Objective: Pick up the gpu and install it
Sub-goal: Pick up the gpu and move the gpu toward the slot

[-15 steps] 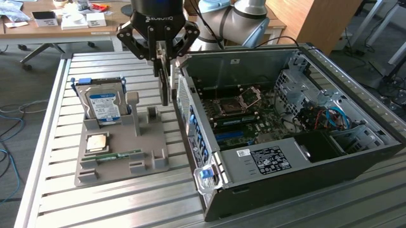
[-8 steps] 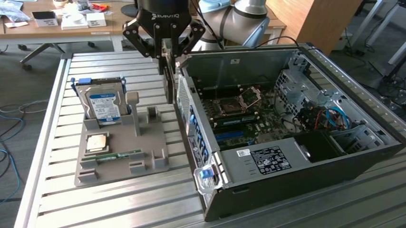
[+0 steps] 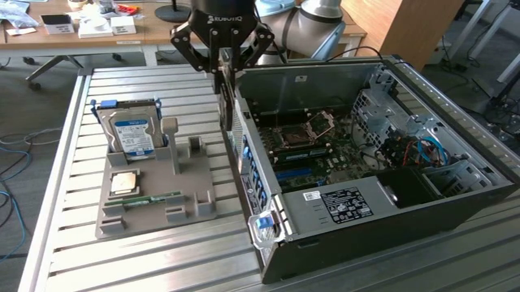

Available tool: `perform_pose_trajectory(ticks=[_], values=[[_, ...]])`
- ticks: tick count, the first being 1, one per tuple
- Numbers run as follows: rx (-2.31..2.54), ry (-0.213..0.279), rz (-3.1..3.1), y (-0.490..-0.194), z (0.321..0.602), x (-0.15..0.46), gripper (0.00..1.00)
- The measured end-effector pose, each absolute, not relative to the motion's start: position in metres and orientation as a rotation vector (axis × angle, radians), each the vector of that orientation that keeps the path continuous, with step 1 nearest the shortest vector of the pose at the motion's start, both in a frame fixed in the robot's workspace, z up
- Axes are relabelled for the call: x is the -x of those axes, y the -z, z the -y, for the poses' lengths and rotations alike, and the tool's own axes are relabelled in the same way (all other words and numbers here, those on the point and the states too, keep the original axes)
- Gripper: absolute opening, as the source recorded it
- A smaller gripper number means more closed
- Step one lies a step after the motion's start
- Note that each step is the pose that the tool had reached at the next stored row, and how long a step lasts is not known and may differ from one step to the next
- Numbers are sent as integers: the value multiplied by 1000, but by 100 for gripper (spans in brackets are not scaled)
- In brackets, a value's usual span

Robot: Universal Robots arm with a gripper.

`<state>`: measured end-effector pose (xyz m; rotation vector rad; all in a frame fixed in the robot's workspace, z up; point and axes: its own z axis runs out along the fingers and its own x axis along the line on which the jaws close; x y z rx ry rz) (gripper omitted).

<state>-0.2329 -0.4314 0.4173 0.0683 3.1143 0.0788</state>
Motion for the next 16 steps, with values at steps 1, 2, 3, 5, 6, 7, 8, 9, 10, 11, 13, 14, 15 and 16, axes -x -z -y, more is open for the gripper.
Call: perform_pose_trajectory(ticks=[1, 2, 3, 5, 6, 7, 8, 9, 10, 11, 13, 14, 15, 16], values=[[-68, -79, -3114, -417, 431, 230, 27], [-68, -79, -3114, -417, 431, 228, 27], [-68, -79, -3114, -417, 431, 226, 27], [-68, -80, -3114, -417, 431, 220, 27], [-68, -81, -3114, -417, 431, 218, 27], [-68, -81, -3114, -417, 431, 215, 27], [-68, -82, -3114, -417, 431, 212, 27], [-68, -83, -3114, -417, 431, 209, 27], [-68, -84, -3114, -417, 431, 206, 27], [-69, -84, -3114, -417, 431, 203, 27], [-68, -86, -3114, -417, 431, 197, 27], [-68, -86, -3114, -417, 431, 194, 27], [-68, -86, -3114, -417, 431, 191, 27], [-69, -87, -3114, -417, 431, 188, 27]])
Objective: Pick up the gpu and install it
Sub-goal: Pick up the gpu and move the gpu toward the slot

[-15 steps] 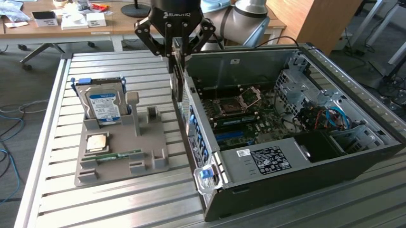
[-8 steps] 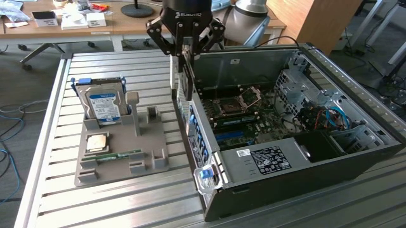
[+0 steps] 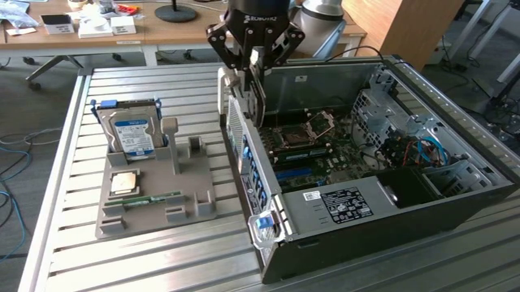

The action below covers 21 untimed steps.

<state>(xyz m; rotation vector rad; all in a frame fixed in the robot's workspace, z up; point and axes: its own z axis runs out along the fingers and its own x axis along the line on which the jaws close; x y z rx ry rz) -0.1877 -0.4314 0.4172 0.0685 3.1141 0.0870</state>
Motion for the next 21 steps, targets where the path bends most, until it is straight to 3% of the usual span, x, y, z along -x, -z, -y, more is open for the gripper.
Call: perform_pose_trajectory(ticks=[21], values=[[-68, -91, -3114, -417, 431, 119, 27]])
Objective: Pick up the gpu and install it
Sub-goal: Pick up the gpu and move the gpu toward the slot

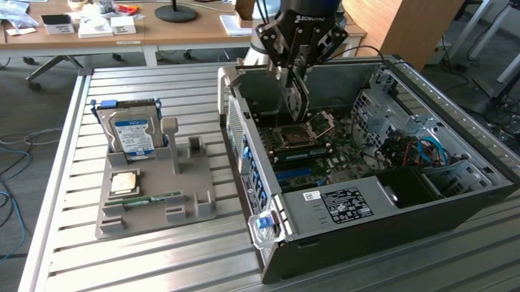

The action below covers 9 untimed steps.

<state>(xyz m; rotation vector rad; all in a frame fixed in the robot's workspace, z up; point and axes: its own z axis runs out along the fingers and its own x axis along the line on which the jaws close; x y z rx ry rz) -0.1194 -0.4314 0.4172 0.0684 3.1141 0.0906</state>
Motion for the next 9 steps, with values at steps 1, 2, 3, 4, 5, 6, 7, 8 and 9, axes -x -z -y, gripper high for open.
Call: perform_pose_trajectory(ticks=[1, 2, 3, 4, 5, 6, 7, 8, 9], values=[[-69, -91, -3114, -417, 431, 116, 27], [-69, -91, -3114, -417, 431, 113, 27], [-68, -91, -3114, -417, 431, 109, 27], [-68, -91, -3114, -417, 431, 106, 27], [-69, -91, -3114, -417, 431, 103, 27], [-69, -91, -3114, -417, 431, 99, 27], [-69, -91, -3114, -417, 431, 96, 27], [-68, -91, -3114, -417, 431, 92, 27], [-68, -91, -3114, -417, 431, 89, 27]])
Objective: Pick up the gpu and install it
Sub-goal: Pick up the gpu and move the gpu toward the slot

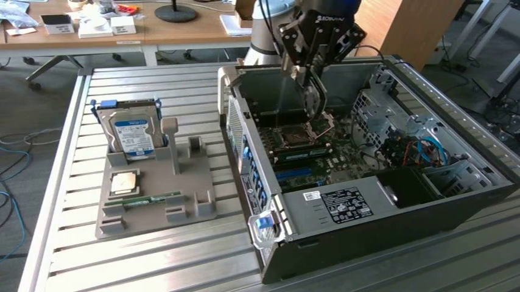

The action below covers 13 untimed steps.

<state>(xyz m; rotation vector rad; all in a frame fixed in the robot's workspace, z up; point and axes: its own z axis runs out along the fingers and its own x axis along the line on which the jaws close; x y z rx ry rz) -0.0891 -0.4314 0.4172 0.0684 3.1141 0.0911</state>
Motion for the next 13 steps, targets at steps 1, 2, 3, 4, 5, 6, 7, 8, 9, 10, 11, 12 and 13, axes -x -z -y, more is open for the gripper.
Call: perform_pose_trajectory(ticks=[1, 2, 3, 4, 5, 6, 7, 8, 9, 10, 11, 12, 13], values=[[-68, -91, -3114, -417, 431, 86, 27], [-69, -91, -3114, -417, 431, 83, 27], [-69, -91, -3114, -417, 431, 80, 27], [-68, -91, -3114, -417, 431, 76, 27], [-68, -91, -3114, -417, 431, 73, 27], [-69, -91, -3114, -417, 431, 69, 27], [-69, -91, -3114, -417, 431, 66, 27], [-68, -91, -3114, -417, 431, 63, 27], [-68, -91, -3114, -417, 431, 59, 27], [-69, -91, -3114, -417, 431, 56, 27], [-69, -91, -3114, -417, 431, 52, 27], [-68, -91, -3114, -417, 431, 49, 27], [-68, -91, -3114, -417, 431, 45, 27]])
